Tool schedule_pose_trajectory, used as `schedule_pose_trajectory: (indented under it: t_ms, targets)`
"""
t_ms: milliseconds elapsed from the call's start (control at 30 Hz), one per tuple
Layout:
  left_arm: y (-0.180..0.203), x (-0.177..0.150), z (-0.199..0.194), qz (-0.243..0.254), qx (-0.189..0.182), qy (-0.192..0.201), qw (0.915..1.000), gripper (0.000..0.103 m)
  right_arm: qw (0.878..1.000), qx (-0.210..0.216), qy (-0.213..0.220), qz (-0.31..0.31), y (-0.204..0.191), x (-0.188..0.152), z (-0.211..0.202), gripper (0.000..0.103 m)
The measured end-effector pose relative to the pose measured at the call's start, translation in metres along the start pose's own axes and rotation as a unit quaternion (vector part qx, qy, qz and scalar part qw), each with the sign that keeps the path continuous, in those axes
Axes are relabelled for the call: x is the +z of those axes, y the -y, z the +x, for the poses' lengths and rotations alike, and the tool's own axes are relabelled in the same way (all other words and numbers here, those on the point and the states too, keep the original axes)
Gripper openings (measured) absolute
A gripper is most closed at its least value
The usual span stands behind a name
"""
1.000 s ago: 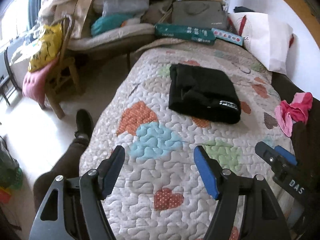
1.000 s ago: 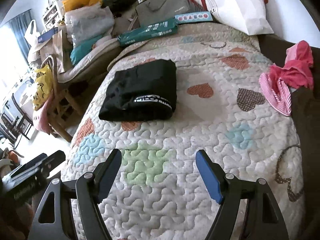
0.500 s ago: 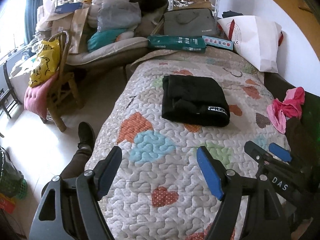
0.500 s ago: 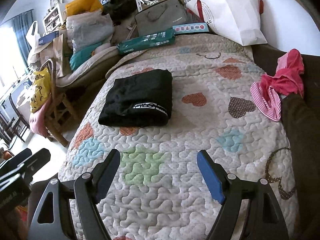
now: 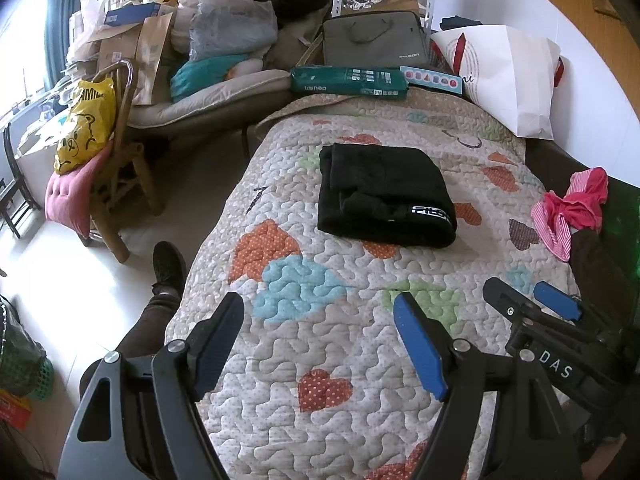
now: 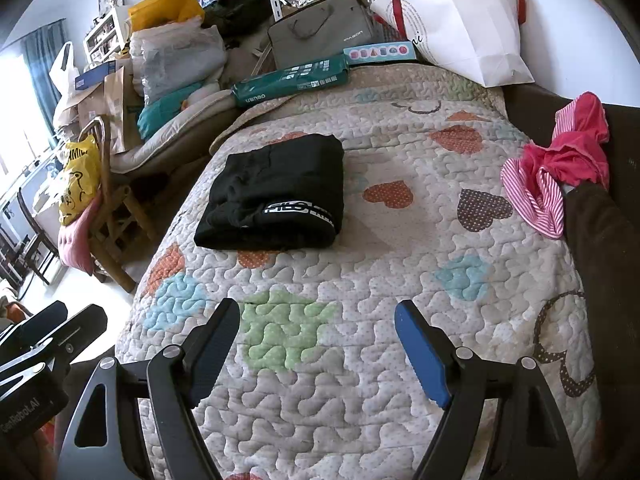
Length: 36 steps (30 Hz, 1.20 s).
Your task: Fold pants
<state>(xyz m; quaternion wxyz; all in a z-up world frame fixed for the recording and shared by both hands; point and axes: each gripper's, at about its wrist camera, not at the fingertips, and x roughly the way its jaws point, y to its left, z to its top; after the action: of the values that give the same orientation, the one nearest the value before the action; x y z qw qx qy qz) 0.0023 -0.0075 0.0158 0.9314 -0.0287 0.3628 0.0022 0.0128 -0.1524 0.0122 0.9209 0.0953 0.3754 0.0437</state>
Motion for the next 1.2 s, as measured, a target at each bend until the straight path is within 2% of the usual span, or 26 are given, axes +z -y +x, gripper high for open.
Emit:
schedule_pose_trajectory:
  t_ms: [1200]
  targets:
    - [-0.005,-0.007,0.014,0.000,-0.004,-0.027,0.9996,0.077,1.000,-0.012,-0.012,-0.015,-0.002,-0.005,0.008,0.086]
